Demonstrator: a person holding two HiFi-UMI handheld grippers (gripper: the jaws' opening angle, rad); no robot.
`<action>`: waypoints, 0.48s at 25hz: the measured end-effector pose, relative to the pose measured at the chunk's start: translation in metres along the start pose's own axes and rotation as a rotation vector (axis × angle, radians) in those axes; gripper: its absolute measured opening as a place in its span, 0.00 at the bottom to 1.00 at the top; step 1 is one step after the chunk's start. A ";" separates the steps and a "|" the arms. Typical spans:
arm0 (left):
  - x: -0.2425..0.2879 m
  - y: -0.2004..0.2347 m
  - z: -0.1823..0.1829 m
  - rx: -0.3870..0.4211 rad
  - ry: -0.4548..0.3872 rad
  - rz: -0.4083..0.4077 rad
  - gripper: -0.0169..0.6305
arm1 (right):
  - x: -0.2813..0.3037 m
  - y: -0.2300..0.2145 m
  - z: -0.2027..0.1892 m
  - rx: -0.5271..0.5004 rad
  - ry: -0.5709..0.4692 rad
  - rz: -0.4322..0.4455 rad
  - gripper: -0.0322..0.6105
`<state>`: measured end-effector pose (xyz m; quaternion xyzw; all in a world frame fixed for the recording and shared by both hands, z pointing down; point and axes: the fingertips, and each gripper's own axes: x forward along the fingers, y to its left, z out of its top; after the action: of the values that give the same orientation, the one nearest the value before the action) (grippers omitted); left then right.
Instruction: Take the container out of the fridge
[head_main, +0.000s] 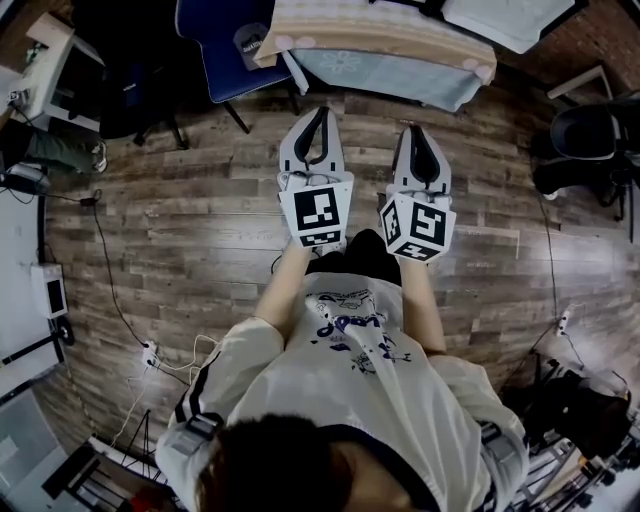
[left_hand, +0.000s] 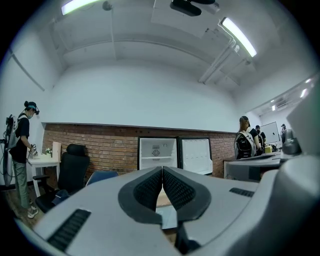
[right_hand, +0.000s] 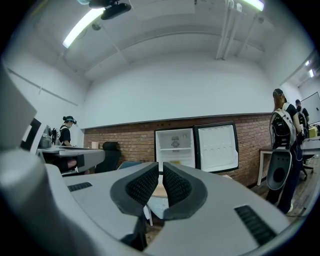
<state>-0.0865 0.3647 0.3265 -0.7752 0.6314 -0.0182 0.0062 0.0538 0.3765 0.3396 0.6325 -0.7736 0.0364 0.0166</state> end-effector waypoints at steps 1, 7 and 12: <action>0.002 0.001 -0.001 0.000 0.003 0.000 0.05 | 0.003 0.001 -0.001 -0.001 0.004 0.001 0.12; 0.029 0.010 -0.008 -0.003 0.020 0.004 0.05 | 0.038 -0.001 -0.003 0.016 0.014 0.012 0.12; 0.067 0.022 -0.013 0.002 0.035 0.023 0.05 | 0.082 -0.008 -0.007 0.026 0.031 0.033 0.12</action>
<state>-0.0955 0.2952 0.3401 -0.7674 0.6403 -0.0323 -0.0040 0.0447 0.2952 0.3531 0.6189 -0.7831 0.0568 0.0198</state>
